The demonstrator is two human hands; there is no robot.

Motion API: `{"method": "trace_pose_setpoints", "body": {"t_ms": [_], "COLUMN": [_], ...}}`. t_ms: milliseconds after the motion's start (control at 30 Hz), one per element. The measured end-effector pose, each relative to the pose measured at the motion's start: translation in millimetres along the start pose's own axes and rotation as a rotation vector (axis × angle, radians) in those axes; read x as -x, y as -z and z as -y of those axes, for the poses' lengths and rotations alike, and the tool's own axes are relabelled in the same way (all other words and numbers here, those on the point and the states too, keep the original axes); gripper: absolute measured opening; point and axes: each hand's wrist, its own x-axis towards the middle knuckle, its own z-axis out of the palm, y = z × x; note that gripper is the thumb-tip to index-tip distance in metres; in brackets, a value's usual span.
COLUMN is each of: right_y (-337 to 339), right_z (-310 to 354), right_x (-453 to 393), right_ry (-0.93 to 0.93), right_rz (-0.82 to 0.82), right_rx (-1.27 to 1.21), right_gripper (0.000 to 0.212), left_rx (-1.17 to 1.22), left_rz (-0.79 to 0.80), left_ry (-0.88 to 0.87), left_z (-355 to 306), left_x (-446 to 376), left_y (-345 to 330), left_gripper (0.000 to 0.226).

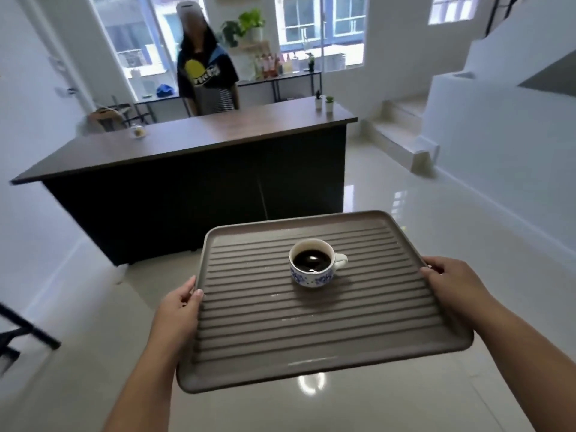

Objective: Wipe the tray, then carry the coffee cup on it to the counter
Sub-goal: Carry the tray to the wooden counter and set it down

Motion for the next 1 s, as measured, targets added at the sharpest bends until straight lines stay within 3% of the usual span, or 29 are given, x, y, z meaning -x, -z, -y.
{"method": "trace_pose_setpoints", "body": {"t_ms": [367, 767, 1000], "right_y": [9, 13, -25], "right_z": [17, 44, 65], "right_x": [-216, -491, -625], "right_ry": [-0.052, 0.051, 0.070], "right_rz": [-0.063, 0.008, 0.052], "right_rx": [0.053, 0.068, 0.040], "right_gripper": [0.024, 0.025, 0.028], "left_rx": [-0.029, -0.014, -0.049], "left_rz": [0.072, -0.053, -0.118], "left_ry": [-0.052, 0.027, 0.057], "left_z": [-75, -149, -161], "left_x": [-214, -399, -502], "left_y": [-121, -240, -278], "left_gripper": [0.040, 0.040, 0.039]}}
